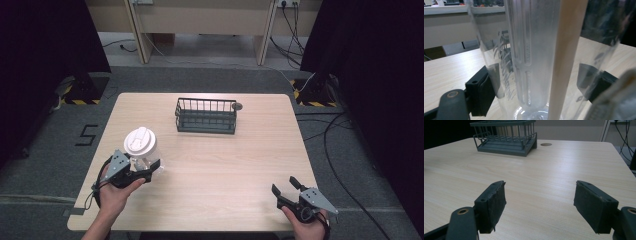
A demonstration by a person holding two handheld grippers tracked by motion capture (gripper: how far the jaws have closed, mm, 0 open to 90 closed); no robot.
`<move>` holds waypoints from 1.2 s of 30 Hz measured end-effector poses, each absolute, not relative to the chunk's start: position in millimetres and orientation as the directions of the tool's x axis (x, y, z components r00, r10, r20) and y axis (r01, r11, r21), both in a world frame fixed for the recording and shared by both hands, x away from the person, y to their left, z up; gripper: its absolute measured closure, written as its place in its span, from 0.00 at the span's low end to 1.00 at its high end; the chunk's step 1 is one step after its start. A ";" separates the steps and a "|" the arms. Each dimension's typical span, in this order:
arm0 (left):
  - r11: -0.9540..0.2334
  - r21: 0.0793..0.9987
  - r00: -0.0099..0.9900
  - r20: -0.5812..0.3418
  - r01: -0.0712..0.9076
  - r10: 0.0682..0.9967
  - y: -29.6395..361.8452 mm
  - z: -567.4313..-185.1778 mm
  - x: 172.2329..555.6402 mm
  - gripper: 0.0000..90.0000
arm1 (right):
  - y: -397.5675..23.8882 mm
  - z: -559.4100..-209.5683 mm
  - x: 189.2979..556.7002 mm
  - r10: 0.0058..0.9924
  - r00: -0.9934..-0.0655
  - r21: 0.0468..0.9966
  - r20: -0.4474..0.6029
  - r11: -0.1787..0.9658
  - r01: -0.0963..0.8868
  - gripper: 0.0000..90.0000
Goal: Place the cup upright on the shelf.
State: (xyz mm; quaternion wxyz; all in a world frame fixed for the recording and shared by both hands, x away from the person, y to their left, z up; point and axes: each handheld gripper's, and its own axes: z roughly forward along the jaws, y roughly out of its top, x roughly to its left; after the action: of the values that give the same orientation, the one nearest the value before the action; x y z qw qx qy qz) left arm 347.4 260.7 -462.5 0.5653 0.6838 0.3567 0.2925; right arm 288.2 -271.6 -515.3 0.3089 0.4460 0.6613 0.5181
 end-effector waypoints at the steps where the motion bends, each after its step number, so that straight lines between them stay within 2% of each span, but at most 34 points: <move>1: -0.103 0.982 0.575 -0.005 0.156 0.818 258.6 -461.5 349.1 0.20 | -271.6 -515.3 288.3 0.910 -0.412 0.961 0.053 0.066 0.270 0.29; 36: -0.092 0.990 0.594 0.008 0.111 0.804 222.3 -431.6 391.6 0.20 | -271.5 -515.2 288.7 0.904 -0.424 0.959 0.056 0.070 0.276 0.29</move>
State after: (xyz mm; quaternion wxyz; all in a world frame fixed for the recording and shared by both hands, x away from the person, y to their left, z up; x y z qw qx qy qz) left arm 391.6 222.3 -431.6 0.5827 0.6765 0.3383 0.2973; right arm 288.7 -271.5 -515.2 0.3030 0.4431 0.6655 0.5185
